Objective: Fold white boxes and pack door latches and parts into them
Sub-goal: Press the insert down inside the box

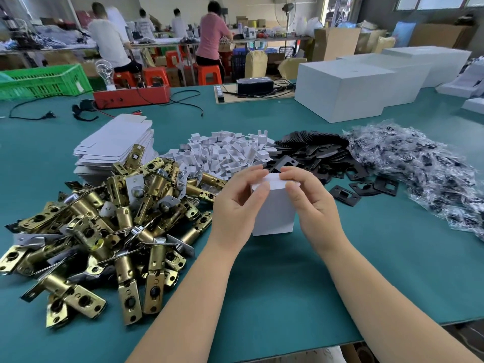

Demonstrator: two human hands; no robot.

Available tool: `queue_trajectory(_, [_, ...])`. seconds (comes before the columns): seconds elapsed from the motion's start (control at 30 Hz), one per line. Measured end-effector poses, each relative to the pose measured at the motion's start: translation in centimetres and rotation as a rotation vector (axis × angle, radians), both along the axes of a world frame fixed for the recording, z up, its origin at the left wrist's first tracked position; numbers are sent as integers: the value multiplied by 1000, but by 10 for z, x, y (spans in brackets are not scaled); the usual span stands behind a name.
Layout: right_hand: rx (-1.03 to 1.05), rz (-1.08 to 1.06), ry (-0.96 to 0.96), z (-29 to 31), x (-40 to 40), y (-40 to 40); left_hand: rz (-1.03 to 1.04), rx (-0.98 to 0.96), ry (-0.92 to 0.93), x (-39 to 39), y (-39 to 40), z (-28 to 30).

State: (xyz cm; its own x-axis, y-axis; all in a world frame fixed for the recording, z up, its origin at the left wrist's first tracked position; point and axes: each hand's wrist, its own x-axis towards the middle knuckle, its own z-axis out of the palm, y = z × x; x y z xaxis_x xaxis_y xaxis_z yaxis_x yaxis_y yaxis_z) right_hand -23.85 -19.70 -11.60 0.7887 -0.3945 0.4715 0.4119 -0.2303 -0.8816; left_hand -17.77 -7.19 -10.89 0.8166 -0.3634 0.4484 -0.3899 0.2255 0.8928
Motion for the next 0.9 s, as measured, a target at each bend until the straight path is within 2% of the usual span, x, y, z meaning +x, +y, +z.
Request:
queue_trajectory(0.13, [-6,5,36,1,-1,-2,79,203,-194,5,6,-2])
queue_trajectory(0.3, [16,-47,13,5,5,0,119,120,-153,7,3,3])
queue_trajectory(0.37, [-37,-84,-22,6,6,1,112,120,-165,10,3,5])
queue_trajectory(0.53, [-176,-117,-83,6,8,-2,24,184,-236,16,11,5])
queue_trajectory(0.73, [-246,-104,-106,1,8,-8,21,230,-261,17,17,1])
queue_trajectory(0.9, [-297,-111,-85,-2,8,-10,61,291,-409,16,18,0])
